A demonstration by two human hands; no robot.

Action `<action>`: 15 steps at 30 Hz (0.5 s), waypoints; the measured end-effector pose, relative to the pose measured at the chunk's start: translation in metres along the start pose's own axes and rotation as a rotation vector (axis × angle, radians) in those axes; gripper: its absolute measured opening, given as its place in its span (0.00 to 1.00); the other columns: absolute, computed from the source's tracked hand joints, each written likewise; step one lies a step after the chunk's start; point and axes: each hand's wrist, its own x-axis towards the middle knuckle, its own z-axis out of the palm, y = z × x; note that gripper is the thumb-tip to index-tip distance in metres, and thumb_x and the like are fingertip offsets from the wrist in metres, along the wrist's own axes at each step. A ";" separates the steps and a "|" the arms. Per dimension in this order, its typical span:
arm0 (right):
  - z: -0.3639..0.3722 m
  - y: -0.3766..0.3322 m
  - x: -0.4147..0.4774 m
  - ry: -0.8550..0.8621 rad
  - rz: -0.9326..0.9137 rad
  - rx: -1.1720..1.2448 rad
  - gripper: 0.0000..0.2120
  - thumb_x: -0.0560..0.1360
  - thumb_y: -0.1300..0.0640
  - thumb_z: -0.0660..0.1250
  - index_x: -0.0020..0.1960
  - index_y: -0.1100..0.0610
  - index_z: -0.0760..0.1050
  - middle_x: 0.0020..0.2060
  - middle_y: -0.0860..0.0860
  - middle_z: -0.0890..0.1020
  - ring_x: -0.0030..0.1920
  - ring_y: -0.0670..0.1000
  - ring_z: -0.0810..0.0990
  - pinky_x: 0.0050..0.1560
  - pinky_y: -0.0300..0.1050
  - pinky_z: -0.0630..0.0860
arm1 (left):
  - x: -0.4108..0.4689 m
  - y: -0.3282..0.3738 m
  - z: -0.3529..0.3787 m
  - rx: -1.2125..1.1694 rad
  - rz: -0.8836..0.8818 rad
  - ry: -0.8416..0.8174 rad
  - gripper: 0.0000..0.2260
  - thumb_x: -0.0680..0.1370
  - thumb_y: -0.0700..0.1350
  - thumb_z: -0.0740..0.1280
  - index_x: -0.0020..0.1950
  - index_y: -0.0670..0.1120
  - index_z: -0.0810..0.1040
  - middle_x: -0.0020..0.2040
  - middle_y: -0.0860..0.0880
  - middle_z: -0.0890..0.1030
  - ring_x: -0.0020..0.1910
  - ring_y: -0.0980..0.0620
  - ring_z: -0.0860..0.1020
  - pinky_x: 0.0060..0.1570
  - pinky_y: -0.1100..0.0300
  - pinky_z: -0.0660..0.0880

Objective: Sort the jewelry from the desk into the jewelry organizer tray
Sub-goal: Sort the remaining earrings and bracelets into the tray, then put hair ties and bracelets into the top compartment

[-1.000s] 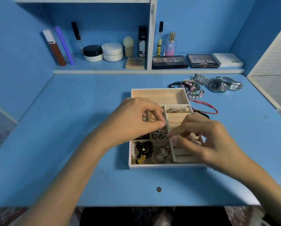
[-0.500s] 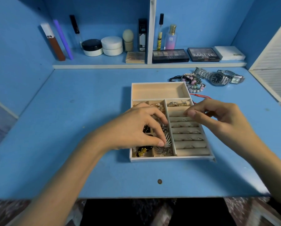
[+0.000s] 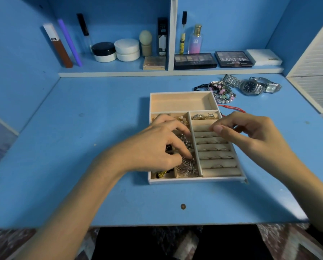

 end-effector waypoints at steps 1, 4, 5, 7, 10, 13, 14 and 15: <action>0.000 0.000 0.000 0.001 0.001 -0.002 0.07 0.70 0.49 0.68 0.40 0.52 0.81 0.37 0.61 0.80 0.40 0.56 0.75 0.40 0.44 0.70 | 0.000 0.000 0.000 -0.001 0.002 -0.004 0.13 0.74 0.42 0.64 0.49 0.59 0.82 0.63 0.63 0.67 0.67 0.63 0.54 0.71 0.58 0.53; 0.000 0.001 0.001 0.001 0.005 -0.005 0.08 0.70 0.48 0.66 0.40 0.51 0.81 0.38 0.61 0.80 0.41 0.57 0.76 0.41 0.45 0.70 | 0.001 0.000 0.000 -0.007 0.007 -0.007 0.14 0.74 0.41 0.64 0.49 0.59 0.82 0.64 0.63 0.67 0.67 0.63 0.54 0.70 0.61 0.51; 0.000 0.001 0.001 0.001 0.010 -0.009 0.09 0.70 0.48 0.66 0.41 0.51 0.81 0.38 0.61 0.80 0.41 0.57 0.76 0.41 0.46 0.70 | 0.001 -0.001 0.000 -0.010 0.012 -0.002 0.13 0.74 0.41 0.64 0.49 0.59 0.82 0.64 0.63 0.67 0.67 0.63 0.55 0.68 0.63 0.51; 0.000 0.002 0.002 0.006 0.017 -0.015 0.09 0.70 0.48 0.66 0.41 0.51 0.82 0.39 0.62 0.80 0.42 0.58 0.76 0.42 0.48 0.70 | 0.002 -0.002 -0.001 -0.034 0.031 0.044 0.12 0.74 0.42 0.65 0.48 0.59 0.82 0.62 0.63 0.70 0.65 0.63 0.58 0.65 0.69 0.53; -0.001 0.003 0.004 0.035 0.027 -0.009 0.05 0.73 0.52 0.69 0.41 0.52 0.81 0.40 0.63 0.80 0.40 0.61 0.75 0.38 0.49 0.69 | 0.009 -0.009 -0.002 -0.157 -0.008 0.261 0.07 0.74 0.46 0.67 0.45 0.59 0.81 0.56 0.61 0.74 0.61 0.61 0.67 0.62 0.66 0.60; -0.002 0.013 0.015 0.135 0.074 -0.036 0.05 0.74 0.55 0.68 0.41 0.53 0.81 0.39 0.62 0.81 0.37 0.61 0.74 0.35 0.43 0.68 | 0.022 -0.027 -0.002 -0.264 -0.145 0.526 0.09 0.75 0.45 0.66 0.49 0.59 0.79 0.52 0.61 0.75 0.57 0.55 0.73 0.61 0.56 0.69; -0.003 0.019 0.020 0.182 0.087 -0.067 0.05 0.74 0.56 0.67 0.40 0.51 0.81 0.39 0.61 0.81 0.35 0.58 0.73 0.35 0.41 0.68 | 0.026 -0.035 -0.002 -0.280 -0.201 0.594 0.10 0.75 0.44 0.66 0.50 0.59 0.78 0.52 0.59 0.75 0.56 0.52 0.74 0.60 0.53 0.70; -0.005 0.025 0.026 0.229 0.095 -0.100 0.07 0.74 0.57 0.67 0.40 0.48 0.80 0.38 0.59 0.81 0.33 0.53 0.72 0.34 0.37 0.67 | 0.031 -0.042 -0.002 -0.275 -0.252 0.648 0.11 0.75 0.44 0.65 0.52 0.59 0.78 0.54 0.57 0.75 0.58 0.51 0.73 0.61 0.51 0.71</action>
